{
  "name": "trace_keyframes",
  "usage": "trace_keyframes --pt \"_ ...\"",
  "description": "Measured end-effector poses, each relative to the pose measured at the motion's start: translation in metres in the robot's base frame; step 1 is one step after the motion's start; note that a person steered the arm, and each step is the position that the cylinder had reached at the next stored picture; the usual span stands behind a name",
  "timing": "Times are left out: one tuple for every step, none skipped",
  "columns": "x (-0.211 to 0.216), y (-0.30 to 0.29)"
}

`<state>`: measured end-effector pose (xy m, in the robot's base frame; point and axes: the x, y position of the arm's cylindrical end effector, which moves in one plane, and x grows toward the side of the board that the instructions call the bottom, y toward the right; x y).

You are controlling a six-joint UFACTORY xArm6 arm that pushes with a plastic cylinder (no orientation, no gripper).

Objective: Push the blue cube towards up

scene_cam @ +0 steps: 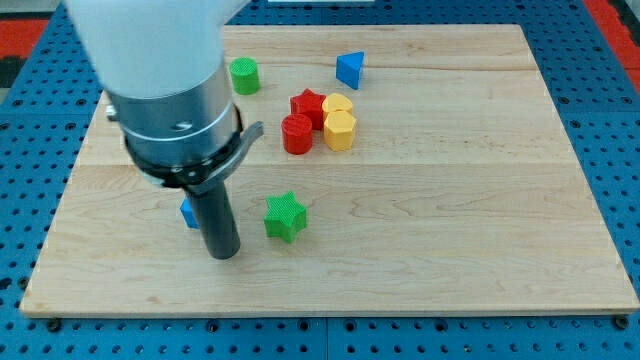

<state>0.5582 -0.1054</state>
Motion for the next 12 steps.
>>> trace_keyframes --pt "-0.027 -0.040" --pt "-0.097 -0.034" --pt "-0.121 -0.002" --pt "-0.118 0.067" --pt "-0.118 0.085" --pt "-0.121 0.018" --pt "-0.146 -0.006" --pt "-0.140 0.021" --pt "-0.132 0.034" --pt "-0.123 0.049" --pt "-0.108 0.079" --pt "-0.110 0.102"
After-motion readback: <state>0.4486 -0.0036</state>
